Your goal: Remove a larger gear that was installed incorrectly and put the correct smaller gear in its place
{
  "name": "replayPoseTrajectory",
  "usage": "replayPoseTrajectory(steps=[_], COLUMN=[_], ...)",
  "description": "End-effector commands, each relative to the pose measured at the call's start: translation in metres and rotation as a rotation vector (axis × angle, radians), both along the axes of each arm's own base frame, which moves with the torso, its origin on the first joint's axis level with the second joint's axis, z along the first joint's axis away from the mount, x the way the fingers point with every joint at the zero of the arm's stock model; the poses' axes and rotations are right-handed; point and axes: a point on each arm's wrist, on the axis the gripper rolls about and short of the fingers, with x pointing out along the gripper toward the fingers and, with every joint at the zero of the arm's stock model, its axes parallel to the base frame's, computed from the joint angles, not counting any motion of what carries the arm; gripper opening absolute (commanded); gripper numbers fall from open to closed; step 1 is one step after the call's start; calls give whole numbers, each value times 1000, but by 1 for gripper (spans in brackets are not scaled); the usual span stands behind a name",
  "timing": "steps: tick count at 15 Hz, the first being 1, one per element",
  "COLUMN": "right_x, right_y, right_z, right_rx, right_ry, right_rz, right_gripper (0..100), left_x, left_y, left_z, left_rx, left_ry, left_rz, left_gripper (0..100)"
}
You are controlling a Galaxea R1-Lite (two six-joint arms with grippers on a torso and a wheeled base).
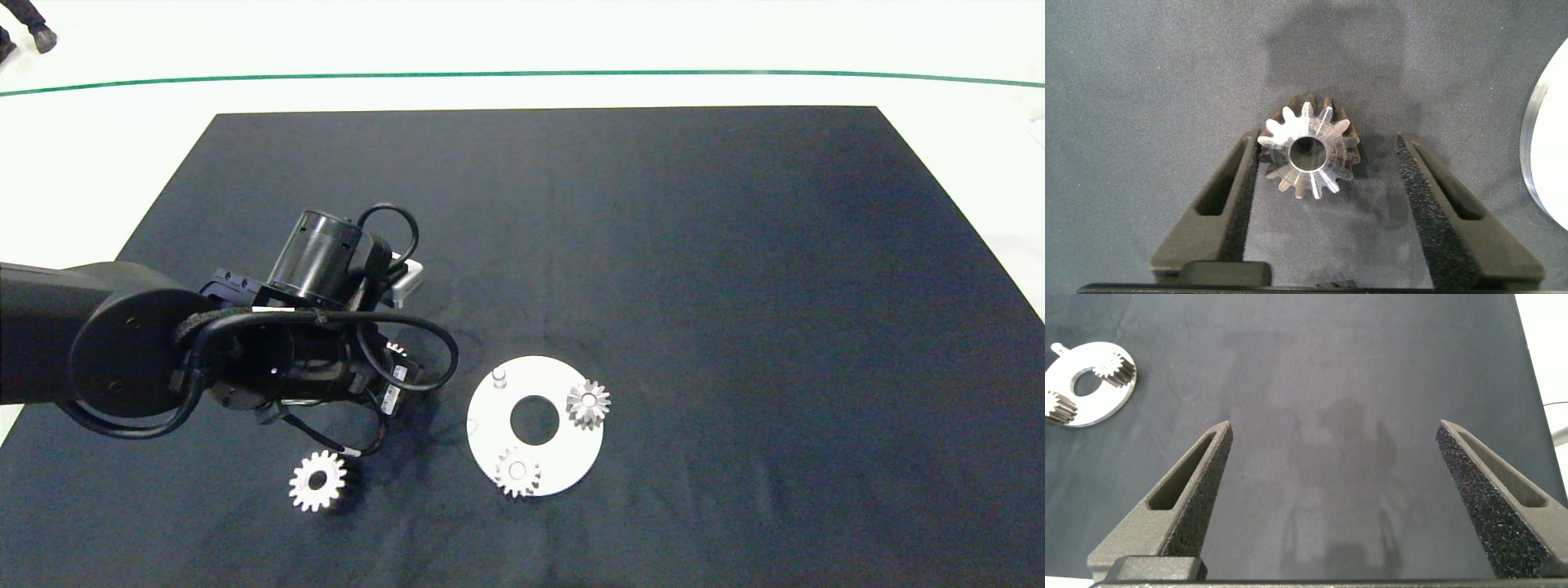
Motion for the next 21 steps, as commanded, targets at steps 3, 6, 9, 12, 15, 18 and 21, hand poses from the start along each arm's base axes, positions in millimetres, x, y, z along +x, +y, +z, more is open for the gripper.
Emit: replayPoseTrajectory(steps=[3, 6, 9, 12, 15, 18, 21], right_x=[0, 0, 0, 0, 0, 0, 0], right_y=[0, 0, 0, 0, 0, 0, 0], right_z=[0, 0, 0, 0, -1, -2, -2], right_rx=[-1, -1, -1, 0, -1, -1, 0], right_ry=[3, 3, 3, 0, 3, 3, 1], right_rz=[-1, -1, -1, 1, 1, 12, 12], right_gripper=[100, 100, 100, 100, 100, 100, 100], left_x=[0, 0, 0, -1, -1, -11, -25], left_y=[0, 0, 0, 0, 1, 5, 6], left_z=[0, 0, 0, -1, -1, 17, 34], left_rx=[0, 0, -16, -13, -16, -43, -72], left_ry=[0, 0, 7, 13, 10, -41, -93], left_rz=[3, 3, -14, -15, -14, -18, -43], left_gripper=[53, 47, 41, 35, 29, 23, 17])
